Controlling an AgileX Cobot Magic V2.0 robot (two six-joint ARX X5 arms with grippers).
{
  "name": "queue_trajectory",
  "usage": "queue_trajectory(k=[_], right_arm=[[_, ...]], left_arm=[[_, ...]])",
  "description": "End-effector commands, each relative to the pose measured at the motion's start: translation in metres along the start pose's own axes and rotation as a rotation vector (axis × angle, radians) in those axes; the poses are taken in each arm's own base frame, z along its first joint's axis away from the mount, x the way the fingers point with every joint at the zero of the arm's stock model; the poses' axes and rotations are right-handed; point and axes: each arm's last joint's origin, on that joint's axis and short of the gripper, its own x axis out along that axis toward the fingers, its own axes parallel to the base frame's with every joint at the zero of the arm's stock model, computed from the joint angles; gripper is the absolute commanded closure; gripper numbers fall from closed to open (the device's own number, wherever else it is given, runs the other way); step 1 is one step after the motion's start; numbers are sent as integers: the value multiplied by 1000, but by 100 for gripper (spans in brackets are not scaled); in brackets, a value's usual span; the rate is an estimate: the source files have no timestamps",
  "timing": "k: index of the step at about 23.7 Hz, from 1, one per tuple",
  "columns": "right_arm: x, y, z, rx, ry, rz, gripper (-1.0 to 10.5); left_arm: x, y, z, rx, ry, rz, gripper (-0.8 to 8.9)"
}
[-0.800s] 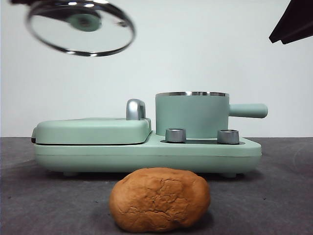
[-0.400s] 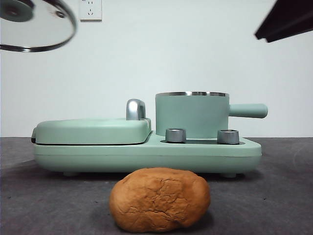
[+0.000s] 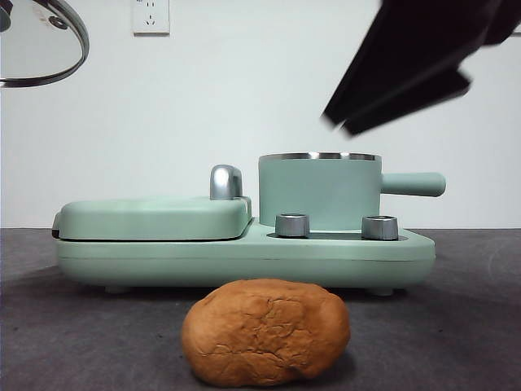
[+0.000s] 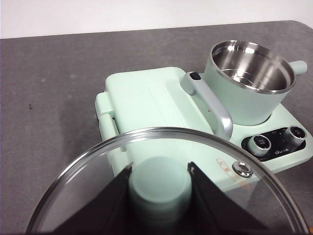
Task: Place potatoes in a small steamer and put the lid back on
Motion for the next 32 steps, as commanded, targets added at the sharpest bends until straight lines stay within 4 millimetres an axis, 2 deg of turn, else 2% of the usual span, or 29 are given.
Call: queue_trajectory(k=[1, 6, 9, 21, 23, 27, 30, 32], right_arm=[[18, 10, 4, -44, 54, 45, 669], [47, 22, -2, -104, 154, 82, 662], [61, 25, -5, -130, 199, 60, 605], [98, 22, -16, -135, 271, 48, 582], [101, 22, -19, -128, 288, 69, 588], [100, 22, -21, -119, 306, 72, 737], [95, 23, -18, -75, 303, 64, 737], [83, 24, -11, -49, 290, 49, 737]], left_arm=[[-2, -1, 6, -1, -40, -2, 804], [-2, -1, 6, -1, -40, -2, 804], [-2, -1, 6, 3, -40, -2, 804], [-2, -1, 5, 24, -30, -1, 804], [-2, -1, 5, 26, -30, -1, 804], [-2, -1, 5, 27, -28, -1, 804], [-2, -1, 4, 26, -26, -1, 804], [-2, -1, 4, 26, -26, -1, 804]])
